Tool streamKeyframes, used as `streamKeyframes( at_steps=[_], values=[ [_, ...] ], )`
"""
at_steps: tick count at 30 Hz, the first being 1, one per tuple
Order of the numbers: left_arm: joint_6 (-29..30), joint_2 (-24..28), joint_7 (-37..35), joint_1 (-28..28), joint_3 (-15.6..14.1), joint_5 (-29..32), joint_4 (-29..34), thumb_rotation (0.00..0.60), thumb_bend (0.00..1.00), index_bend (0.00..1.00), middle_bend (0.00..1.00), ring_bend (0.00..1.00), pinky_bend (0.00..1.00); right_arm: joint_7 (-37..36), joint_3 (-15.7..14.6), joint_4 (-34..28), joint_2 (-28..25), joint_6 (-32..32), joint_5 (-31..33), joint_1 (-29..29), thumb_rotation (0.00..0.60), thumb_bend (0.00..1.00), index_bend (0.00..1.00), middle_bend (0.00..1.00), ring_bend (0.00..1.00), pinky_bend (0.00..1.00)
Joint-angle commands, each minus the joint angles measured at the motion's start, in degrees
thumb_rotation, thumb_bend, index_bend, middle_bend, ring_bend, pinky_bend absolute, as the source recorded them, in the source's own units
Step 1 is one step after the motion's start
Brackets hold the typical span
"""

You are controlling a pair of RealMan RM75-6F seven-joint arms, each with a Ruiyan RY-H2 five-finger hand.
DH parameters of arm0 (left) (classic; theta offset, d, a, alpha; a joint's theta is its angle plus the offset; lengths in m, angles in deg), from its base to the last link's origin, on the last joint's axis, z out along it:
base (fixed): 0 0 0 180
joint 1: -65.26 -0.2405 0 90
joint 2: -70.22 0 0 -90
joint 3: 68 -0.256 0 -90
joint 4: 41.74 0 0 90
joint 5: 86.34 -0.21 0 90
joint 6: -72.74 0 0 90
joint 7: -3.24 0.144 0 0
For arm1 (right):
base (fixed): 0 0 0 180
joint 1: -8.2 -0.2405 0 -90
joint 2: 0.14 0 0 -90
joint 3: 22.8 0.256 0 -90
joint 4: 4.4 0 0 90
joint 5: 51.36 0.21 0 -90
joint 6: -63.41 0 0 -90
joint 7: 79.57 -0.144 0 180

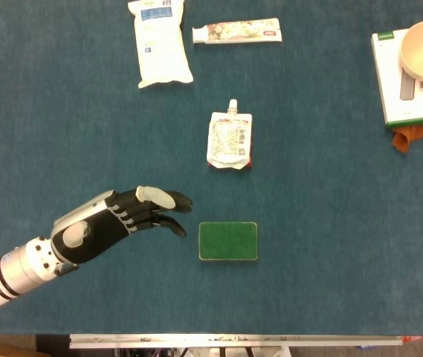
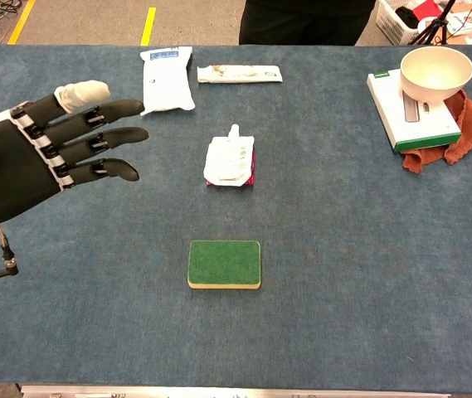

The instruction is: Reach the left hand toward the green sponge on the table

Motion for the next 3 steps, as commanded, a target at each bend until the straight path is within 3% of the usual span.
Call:
streamKeyframes(
  at_steps=[1,3],
  values=[
    [0.2,0.0,0.6,0.2,-0.5,0.3,0.3,0.209,0.0,0.23,0.16,0.12,0.25,0.0,0.0,0.0,0.0,-0.1,0.0,0.0,0.6,0.0,0.34,0.31,0.32,0.49],
    [0.3,0.1,0.8,0.2,-0.7,0.4,0.4,0.208,0.0,0.23,0.16,0.12,0.25,0.0,0.0,0.0,0.0,-0.1,0.0,-0.1,0.6,0.0,0.34,0.31,0.32,0.49]
  ],
)
